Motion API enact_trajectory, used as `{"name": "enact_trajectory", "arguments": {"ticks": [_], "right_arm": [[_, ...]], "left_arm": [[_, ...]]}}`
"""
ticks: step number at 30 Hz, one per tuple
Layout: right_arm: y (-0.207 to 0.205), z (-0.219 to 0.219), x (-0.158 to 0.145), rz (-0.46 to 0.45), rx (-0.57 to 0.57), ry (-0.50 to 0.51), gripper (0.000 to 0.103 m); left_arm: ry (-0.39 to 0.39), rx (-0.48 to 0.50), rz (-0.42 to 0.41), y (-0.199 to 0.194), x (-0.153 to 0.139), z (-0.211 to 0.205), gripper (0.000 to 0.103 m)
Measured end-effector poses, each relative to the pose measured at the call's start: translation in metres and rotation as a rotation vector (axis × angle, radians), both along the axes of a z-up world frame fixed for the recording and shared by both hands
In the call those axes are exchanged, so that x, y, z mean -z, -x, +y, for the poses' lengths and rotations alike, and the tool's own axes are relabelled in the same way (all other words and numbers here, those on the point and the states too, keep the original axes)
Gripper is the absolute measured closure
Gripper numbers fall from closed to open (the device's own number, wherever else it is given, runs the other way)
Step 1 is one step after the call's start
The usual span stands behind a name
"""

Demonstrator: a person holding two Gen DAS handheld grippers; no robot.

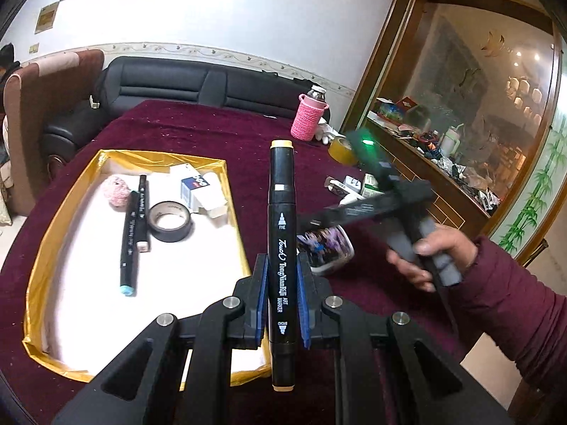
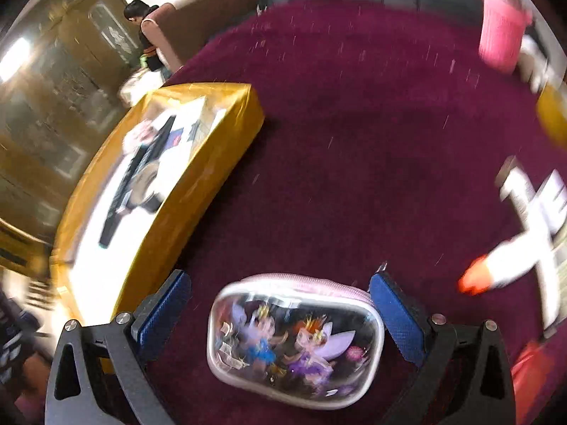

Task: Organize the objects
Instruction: 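Grasp the clear cartoon pencil case with the right tool while the left tool holds the marker, then carry the pencil case over the tray with the right tool while the left tool releases the marker there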

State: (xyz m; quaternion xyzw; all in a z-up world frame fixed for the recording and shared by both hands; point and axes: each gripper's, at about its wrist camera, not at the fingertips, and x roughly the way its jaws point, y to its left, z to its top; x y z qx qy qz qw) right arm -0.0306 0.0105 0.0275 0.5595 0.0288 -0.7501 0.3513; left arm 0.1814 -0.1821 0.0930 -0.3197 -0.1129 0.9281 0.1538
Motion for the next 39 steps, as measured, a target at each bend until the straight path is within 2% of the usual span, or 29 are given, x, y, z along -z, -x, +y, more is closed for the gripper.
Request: {"name": "enact_trajectory", "arguments": {"ticks": [3, 5, 7, 9, 11, 16, 19, 21, 27, 31, 36, 39], "right_arm": [[-0.029, 0.006, -0.008, -0.099, -0.109, 0.089, 0.000], [-0.049, 0.004, -0.019, -0.014, -0.141, 0.020, 0.000], [-0.067, -0.002, -0.028, 0.135, -0.128, -0.115, 0.000], [-0.085, -0.013, -0.029, 0.260, -0.158, -0.214, 0.000], [-0.103, -0.029, -0.023, 0.349, -0.224, -0.291, 0.000], [-0.119, -0.056, 0.006, 0.467, -0.364, -0.422, 0.001], [-0.114, -0.058, 0.012, 0.453, -0.343, -0.421, 0.014], [-0.107, -0.050, 0.006, 0.389, -0.291, -0.362, 0.019], [-0.091, -0.020, -0.009, 0.317, -0.151, -0.249, 0.024], [-0.084, 0.016, -0.031, 0.254, -0.027, -0.080, 0.026], [-0.082, 0.041, -0.062, 0.253, 0.060, 0.089, 0.026], [-0.080, 0.039, -0.079, 0.250, 0.076, 0.176, 0.026]], "left_arm": [[-0.009, -0.008, -0.019, 0.004, 0.004, -0.005, 0.089], [-0.017, -0.011, -0.021, 0.006, 0.006, -0.008, 0.089], [-0.023, -0.015, -0.023, 0.006, 0.008, -0.009, 0.089], [-0.028, -0.019, -0.028, 0.005, 0.010, -0.012, 0.089], [-0.022, -0.030, -0.032, 0.003, 0.010, -0.015, 0.089], [-0.017, -0.063, -0.038, -0.006, 0.009, -0.025, 0.089], [-0.014, -0.083, -0.043, -0.009, 0.009, -0.032, 0.089], [-0.014, -0.097, -0.045, -0.010, 0.009, -0.037, 0.089], [-0.021, -0.137, -0.046, -0.013, 0.007, -0.051, 0.089], [-0.009, -0.151, -0.050, -0.011, 0.009, -0.055, 0.089], [0.009, -0.174, -0.068, -0.003, 0.007, -0.068, 0.089], [0.061, -0.207, -0.079, 0.003, 0.003, -0.080, 0.089]]}}
